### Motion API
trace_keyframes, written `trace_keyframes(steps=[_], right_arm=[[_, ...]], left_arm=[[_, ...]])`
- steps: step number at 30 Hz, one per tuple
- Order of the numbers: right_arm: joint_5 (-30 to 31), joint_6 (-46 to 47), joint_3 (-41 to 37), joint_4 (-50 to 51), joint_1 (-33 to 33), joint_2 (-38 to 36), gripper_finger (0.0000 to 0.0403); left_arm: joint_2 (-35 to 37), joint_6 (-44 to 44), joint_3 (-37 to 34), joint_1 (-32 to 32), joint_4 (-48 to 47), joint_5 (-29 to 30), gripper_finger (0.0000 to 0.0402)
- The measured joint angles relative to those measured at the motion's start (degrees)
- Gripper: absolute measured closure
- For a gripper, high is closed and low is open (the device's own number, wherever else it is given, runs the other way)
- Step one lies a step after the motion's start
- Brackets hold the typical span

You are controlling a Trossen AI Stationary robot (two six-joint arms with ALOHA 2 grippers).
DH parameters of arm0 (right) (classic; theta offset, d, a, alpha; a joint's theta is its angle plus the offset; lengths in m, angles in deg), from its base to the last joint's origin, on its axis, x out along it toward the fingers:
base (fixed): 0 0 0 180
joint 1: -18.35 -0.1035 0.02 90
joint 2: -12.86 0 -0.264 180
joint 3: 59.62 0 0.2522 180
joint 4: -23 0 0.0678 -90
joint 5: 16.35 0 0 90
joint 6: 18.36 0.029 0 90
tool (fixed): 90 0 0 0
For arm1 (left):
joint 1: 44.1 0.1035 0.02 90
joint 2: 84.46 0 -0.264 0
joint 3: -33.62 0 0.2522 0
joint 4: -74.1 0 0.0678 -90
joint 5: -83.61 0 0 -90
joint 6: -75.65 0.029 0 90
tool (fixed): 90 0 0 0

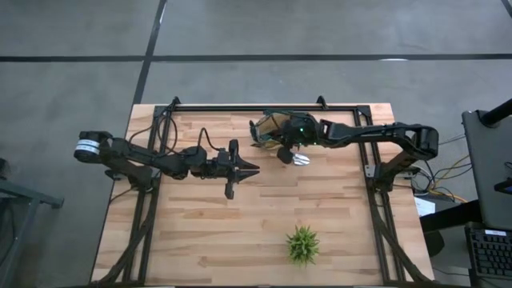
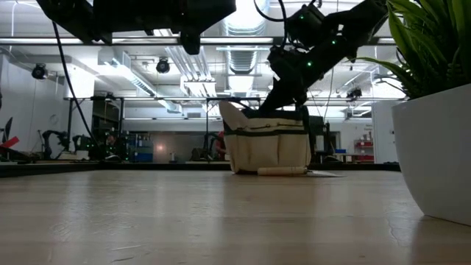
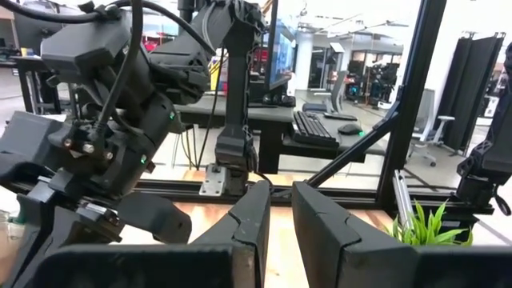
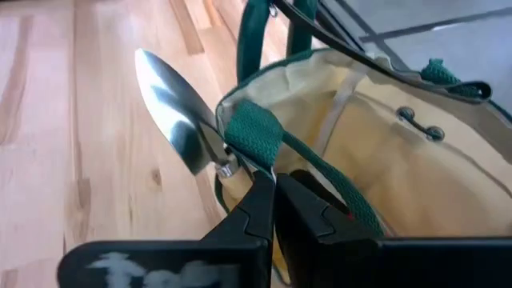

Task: Pick & Place Garden tools in Gardening bag
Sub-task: Adjust the gardening bag on the table, then put the brown trowel into the gardening bag

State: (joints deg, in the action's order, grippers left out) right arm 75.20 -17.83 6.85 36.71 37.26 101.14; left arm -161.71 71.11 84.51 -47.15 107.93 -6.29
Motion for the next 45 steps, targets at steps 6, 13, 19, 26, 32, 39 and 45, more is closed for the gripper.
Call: trace_keyframes(steps=[6,13,19,26,32,39,45], right_arm=[[-0.13,-0.89,0.19,0.67,0.51,-1.45,0.0387],[-0.12,-1.10,0.17,7.58,0.50,-6.62,0.0309],[-0.25,-2.99,0.14,13.67,-0.37,-12.71,0.0239],[-3.35,-3.95,-1.90,22.52,-4.29,-18.97,0.0212],[-2.68,-1.77,-7.08,23.39,-7.87,-17.84,0.0211],[1.14,-0.29,-8.90,22.73,-8.14,-11.44,0.0211],[5.35,-2.61,-8.93,19.27,-8.07,-5.38,0.0211]], left_arm=[[0.00,-0.46,-0.02,0.00,0.14,0.00,0.0342],[0.00,-0.63,-0.02,0.00,-0.06,0.02,0.0342],[0.00,-0.63,-0.02,0.04,-0.08,0.02,0.0342],[0.02,-0.63,-0.09,0.04,-0.10,0.02,0.0342],[0.02,-0.63,-0.09,0.02,-0.10,0.09,0.0342],[0.02,-1.42,-0.09,0.01,-0.08,0.26,0.0342],[0.02,-1.44,-0.09,0.00,-0.34,0.26,0.0342]])
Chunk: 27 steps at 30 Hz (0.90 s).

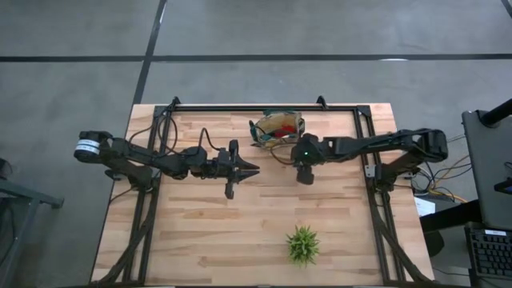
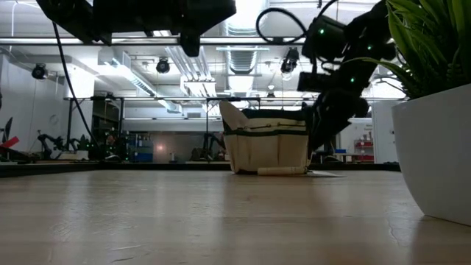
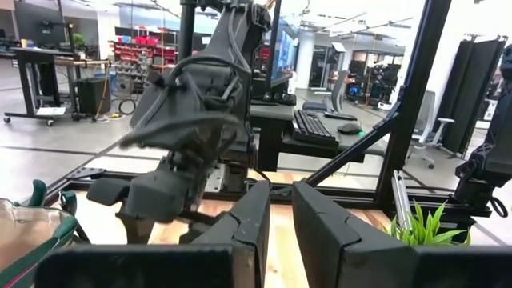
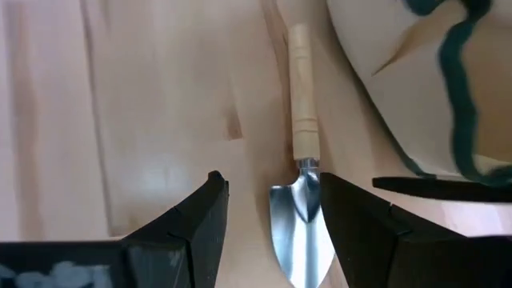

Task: Pick & Place Garden tools in Gardening bag
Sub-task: Put the brown trowel into the gardening bag

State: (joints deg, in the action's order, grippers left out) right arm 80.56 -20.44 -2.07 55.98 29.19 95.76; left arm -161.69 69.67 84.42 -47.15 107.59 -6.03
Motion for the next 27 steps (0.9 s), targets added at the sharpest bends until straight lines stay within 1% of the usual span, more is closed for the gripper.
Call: trace_keyframes(steps=[11,21,24,27], right_arm=[[0.78,-2.87,0.00,-6.37,2.61,8.28,0.0211],[0.65,-4.58,0.17,-9.79,4.72,13.65,0.0213],[-0.43,-4.54,0.24,-9.91,4.76,14.22,0.0227],[-2.79,-4.32,0.22,-9.81,4.76,14.08,0.0260]], left_arm=[[0.00,-0.07,-0.46,0.00,-0.69,-0.02,0.0342],[0.00,-0.22,-0.72,0.00,-0.66,-0.02,0.0342],[0.00,-0.24,-0.72,0.00,-0.68,-0.02,0.0342],[0.00,-0.35,-0.72,0.00,-0.78,-0.02,0.0342]])
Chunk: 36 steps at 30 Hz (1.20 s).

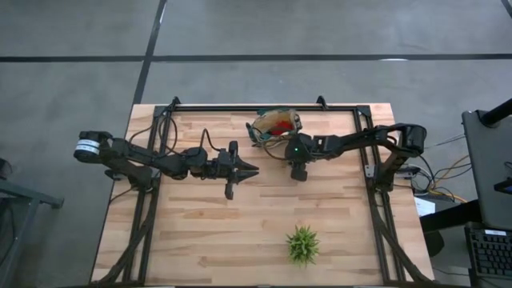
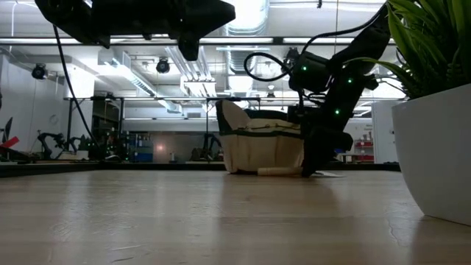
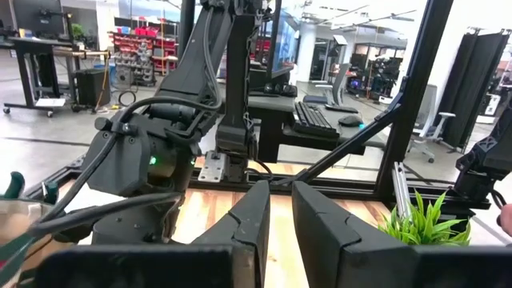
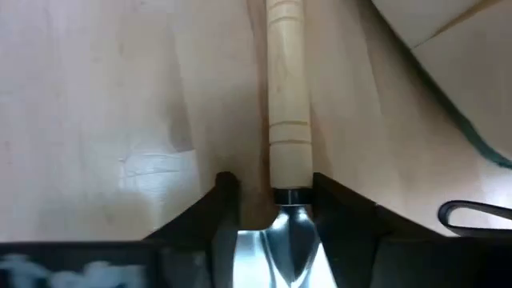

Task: Pick & Place Garden tools in Gardening bag
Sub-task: Put the brown trowel into the gardening bag

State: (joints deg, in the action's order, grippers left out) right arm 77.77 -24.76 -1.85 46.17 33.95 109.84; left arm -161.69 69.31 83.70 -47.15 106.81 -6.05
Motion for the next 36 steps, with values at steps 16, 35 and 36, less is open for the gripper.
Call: trace_keyframes(steps=[16,35,36], right_arm=[[-3.12,0.04,-0.28,1.36,-2.96,-3.63,0.0361],[-0.22,4.50,-0.20,0.88,-12.09,-24.52,0.0361],[0.83,3.62,-0.20,1.32,-12.75,-25.17,0.0361]], left_arm=[[0.04,-3.88,0.00,0.04,-0.36,-0.06,0.0342],[0.04,-7.90,-0.02,-0.02,-2.76,0.44,0.0341],[0.04,-9.39,-0.02,-0.02,-2.84,1.71,0.0341]])
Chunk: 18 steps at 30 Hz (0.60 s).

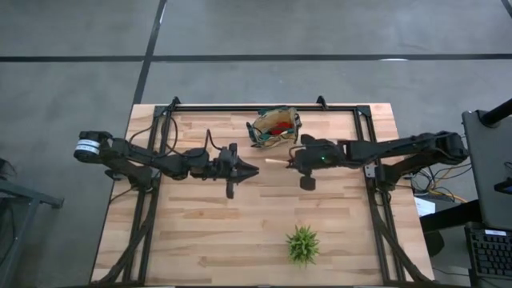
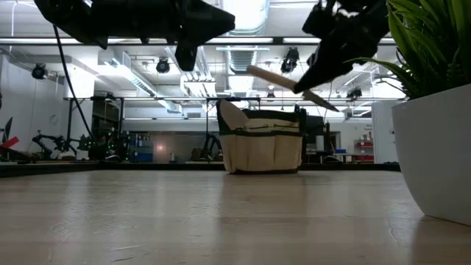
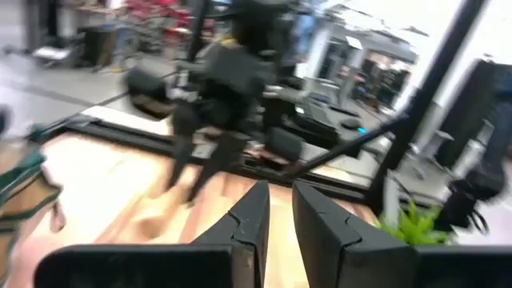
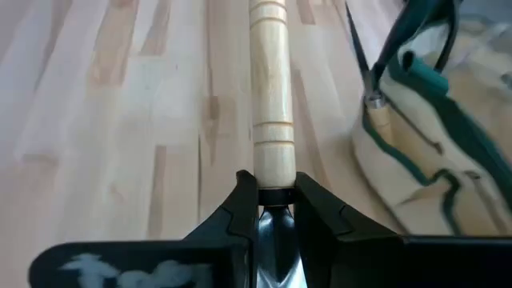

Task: Pick & Place Garden tools in Gardening bag
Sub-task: Put the brown trowel into the gardening bag

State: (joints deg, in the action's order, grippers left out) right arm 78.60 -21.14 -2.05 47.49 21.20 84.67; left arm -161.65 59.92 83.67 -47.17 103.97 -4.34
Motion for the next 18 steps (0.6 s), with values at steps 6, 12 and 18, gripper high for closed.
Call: trace_keyframes(steps=[6,12,18], right_arm=[[9.41,-8.86,0.19,2.94,-5.96,-1.12,0.0361],[24.04,-16.74,2.51,6.53,-14.38,1.19,0.0361],[32.87,-24.83,6.42,10.14,-20.95,5.76,0.0361]], left_arm=[[0.00,-4.36,0.77,0.04,-1.40,3.05,0.0310],[-0.08,-11.13,3.40,-0.29,-10.61,3.04,0.0240],[-2.51,-18.26,4.67,-0.68,-11.64,1.43,0.0185]])
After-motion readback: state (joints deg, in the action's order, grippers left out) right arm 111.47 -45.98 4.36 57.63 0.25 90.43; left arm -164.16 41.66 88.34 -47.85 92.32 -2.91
